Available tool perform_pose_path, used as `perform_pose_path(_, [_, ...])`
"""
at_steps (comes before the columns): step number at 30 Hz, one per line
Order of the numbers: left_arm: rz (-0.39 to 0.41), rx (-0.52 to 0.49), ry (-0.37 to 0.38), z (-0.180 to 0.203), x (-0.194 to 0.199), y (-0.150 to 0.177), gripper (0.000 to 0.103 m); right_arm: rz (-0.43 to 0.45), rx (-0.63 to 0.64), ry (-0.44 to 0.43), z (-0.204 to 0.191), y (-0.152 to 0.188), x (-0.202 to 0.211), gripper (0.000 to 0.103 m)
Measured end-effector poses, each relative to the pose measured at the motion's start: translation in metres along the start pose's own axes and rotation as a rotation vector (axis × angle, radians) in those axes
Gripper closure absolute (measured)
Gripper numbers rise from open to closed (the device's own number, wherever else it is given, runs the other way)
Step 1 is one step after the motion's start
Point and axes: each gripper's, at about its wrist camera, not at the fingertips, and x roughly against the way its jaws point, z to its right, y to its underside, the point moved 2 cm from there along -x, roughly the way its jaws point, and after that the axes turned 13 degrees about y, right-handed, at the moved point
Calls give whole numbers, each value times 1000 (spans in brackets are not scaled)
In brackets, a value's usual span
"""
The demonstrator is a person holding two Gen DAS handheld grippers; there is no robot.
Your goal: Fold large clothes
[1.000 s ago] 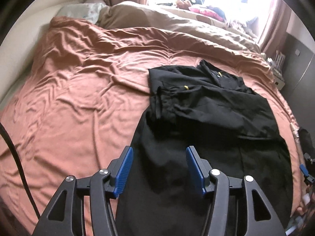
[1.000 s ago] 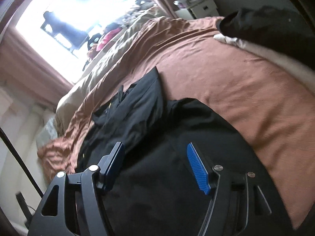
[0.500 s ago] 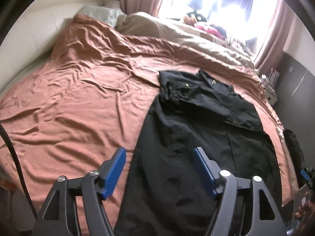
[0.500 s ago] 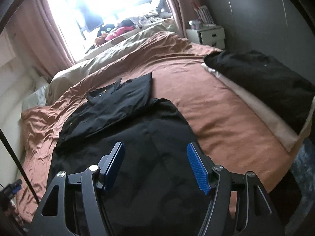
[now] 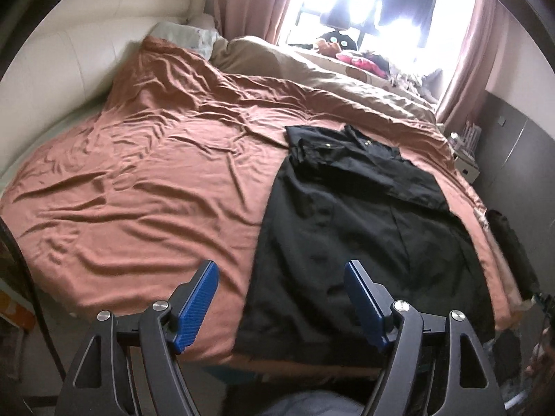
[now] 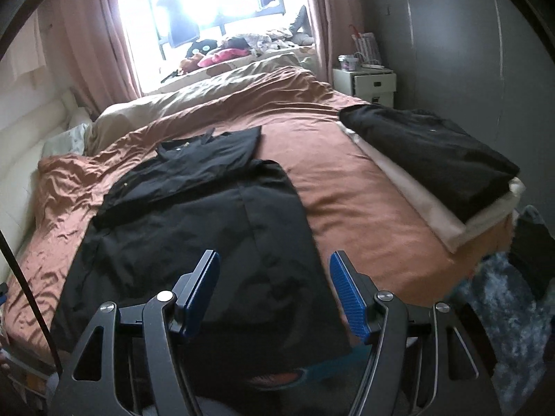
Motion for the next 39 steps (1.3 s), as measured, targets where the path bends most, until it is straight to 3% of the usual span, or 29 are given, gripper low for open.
perform_pose_path(4, [-3,-10,7,-6,13,19,27,-25,16,45,11,13,8,39])
perform_pose_path(7, [3,-7,15,-12,19,31,18,-30,37,48,15,20,15,38])
perform_pose_path(8, [7,-8,18,-13,20,34,14,-31,42,46,15,21,19,35])
perform_pose_path(10, [10,-10,24,-16,21,39,7,-32,44,36,14,26,23,17])
perform_pose_path(16, [3,7,38,-27,16,47,1,-95,13,-4,29,36,10,2])
perform_pose_path(25, [-67,78,58,-53,-20,60,1,-147,-16,-81,50,44,-19,2])
perform_pose_path(29, [-100,104,81,-60,-37,67,8,-198,-69,-118,59,49,-43,5])
perform_pose_path(34, [-148,146,107,-70,-63,70,20,-256,-131,-163,69,50,-79,26])
perform_pose_path(39, [-190,179,140,-74,-85,72,38,-332,-224,-223,77,58,-115,39])
